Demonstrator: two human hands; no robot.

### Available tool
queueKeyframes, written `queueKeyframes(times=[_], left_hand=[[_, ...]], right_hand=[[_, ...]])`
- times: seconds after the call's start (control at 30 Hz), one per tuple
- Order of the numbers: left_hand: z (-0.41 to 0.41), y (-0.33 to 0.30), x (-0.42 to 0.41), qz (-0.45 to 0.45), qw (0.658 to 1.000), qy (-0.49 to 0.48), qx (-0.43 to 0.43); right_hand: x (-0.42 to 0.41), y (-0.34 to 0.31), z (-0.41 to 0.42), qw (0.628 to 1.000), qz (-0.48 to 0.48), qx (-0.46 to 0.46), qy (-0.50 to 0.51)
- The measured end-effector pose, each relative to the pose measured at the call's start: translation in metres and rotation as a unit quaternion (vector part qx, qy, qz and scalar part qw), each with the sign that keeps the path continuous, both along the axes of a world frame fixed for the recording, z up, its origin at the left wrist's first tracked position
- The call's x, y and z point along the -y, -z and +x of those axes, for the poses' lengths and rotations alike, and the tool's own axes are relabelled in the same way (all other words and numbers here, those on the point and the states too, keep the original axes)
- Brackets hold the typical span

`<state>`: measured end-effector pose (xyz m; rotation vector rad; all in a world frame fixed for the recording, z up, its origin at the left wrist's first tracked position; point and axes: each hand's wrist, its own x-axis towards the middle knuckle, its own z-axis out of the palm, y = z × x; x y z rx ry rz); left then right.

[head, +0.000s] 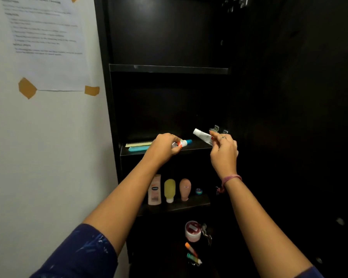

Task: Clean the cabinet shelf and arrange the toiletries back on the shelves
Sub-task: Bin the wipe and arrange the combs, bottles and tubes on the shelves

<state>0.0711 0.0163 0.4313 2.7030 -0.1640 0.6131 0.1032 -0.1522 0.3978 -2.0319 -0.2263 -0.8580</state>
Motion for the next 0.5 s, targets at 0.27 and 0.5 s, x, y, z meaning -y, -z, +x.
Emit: queueKeyframes(times=[0.27,0.5], left_hand=[[0.091,-0.002,0.009,-0.007,0.999,0.002,-0.039],[0.137,0.006,0.014,0.011,0.997,0.013,-0.071]], right_hand=[[-0.006,-0.017,0.071,0.998,0.000,0.058,-0.034],[-0.017,-0.013,0.093,0.994,-0.047,0.090,-0.030]])
